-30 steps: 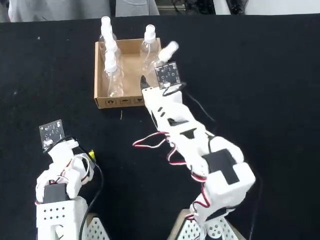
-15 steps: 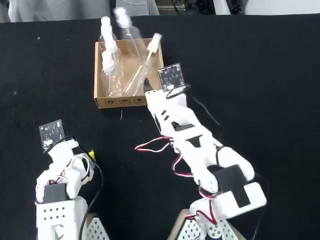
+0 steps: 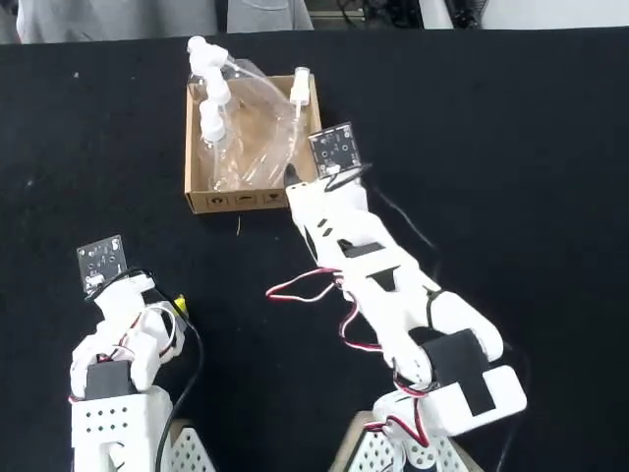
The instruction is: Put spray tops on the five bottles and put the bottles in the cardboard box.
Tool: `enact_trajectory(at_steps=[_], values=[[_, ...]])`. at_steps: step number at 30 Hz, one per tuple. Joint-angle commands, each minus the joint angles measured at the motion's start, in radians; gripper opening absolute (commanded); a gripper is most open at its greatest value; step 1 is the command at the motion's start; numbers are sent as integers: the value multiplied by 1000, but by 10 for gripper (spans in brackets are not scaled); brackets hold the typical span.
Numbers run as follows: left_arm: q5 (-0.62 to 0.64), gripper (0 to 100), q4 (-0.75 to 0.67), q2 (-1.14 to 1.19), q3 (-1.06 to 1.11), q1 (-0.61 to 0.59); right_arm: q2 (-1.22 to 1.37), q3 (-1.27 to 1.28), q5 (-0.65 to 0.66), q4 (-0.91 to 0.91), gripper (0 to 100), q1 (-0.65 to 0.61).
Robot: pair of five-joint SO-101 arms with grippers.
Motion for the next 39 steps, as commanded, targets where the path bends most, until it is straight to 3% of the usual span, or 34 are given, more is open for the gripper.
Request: enact_trajectory(at_steps=[1, 14, 29, 34, 39], values=[[-3, 199, 5, -12, 27, -7, -73, -131, 2, 163, 301, -48], [-2, 199, 5, -12, 27, -8, -71, -489, -91, 706, 301, -48], [-2, 199, 5, -12, 27, -8, -51, -736, -216, 988, 300, -49], [-2, 199, 5, -12, 27, -8, 42, -854, -218, 1071, 300, -60], [-2, 199, 5, -12, 27, -8, 173, -1027, -307, 1171, 300, -64]])
